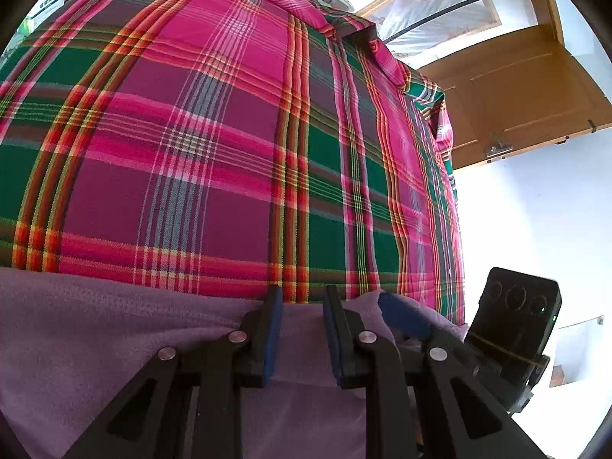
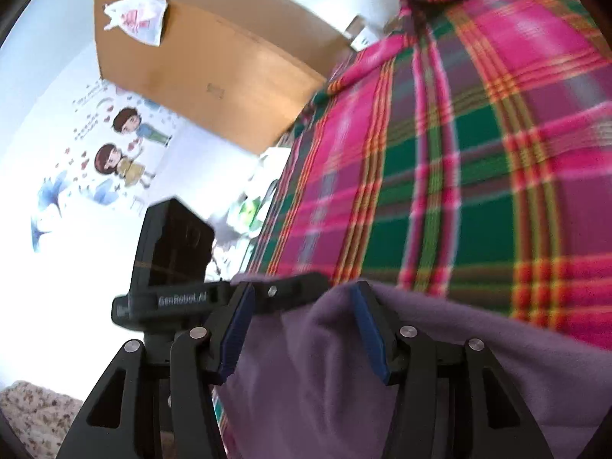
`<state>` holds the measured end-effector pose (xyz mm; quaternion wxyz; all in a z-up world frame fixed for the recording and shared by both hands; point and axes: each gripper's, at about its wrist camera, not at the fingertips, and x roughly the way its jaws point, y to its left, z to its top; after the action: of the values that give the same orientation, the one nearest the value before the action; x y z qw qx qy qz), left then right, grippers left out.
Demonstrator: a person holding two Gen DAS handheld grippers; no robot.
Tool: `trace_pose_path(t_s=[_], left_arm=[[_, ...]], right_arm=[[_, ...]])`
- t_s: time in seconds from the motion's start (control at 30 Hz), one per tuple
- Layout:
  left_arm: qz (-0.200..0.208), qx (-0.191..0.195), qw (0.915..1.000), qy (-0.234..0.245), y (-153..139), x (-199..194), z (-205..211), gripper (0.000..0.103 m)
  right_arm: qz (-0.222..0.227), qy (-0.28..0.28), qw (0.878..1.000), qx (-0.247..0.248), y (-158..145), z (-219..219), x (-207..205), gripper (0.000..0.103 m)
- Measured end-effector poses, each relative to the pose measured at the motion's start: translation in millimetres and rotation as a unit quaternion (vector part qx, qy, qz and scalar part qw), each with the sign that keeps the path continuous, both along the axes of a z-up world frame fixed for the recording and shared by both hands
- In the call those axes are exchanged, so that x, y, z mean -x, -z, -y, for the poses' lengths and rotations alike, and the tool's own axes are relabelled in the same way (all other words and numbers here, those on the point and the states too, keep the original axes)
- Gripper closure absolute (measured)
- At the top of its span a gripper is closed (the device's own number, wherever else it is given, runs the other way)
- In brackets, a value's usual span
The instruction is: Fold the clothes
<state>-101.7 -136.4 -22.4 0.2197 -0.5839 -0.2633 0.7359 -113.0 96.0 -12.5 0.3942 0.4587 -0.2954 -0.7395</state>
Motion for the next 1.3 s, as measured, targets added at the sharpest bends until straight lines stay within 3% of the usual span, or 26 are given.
trace_pose_path(t_s=[0.17, 0.4, 0.53, 0.7, 0.87, 1.3], left_arm=[[0.001, 0.000, 1.0000, 0.002, 0, 1, 1, 0.081], [0.002, -0.002, 1.0000, 0.001, 0, 1, 2, 0.081], [0.003, -0.001, 1.0000, 0.003, 0, 2, 2, 0.081], [0.004, -0.002, 1.0000, 0.002, 1, 4, 3, 0.081], [0.005, -0.004, 1.0000, 0.001, 2, 5, 4, 0.081], [0.004, 0.004, 1.0000, -0.002, -1, 6, 2, 0.081]], right_arm=[[0.060, -0.082, 0.995, -0.010, 8, 9, 1, 0.047], [0.047, -0.171, 0.980, -0.086, 6, 37, 1, 0.047], [0.044, -0.187, 0.978, -0.082, 10, 53, 5, 0.047], [0.049, -0.152, 0.986, -0.050, 16, 55, 11, 0.047], [0.015, -0.087, 0.996, -0.022, 14, 48, 6, 0.047], [-0.034, 0.000, 0.999, 0.027, -19, 9, 17, 0.047]])
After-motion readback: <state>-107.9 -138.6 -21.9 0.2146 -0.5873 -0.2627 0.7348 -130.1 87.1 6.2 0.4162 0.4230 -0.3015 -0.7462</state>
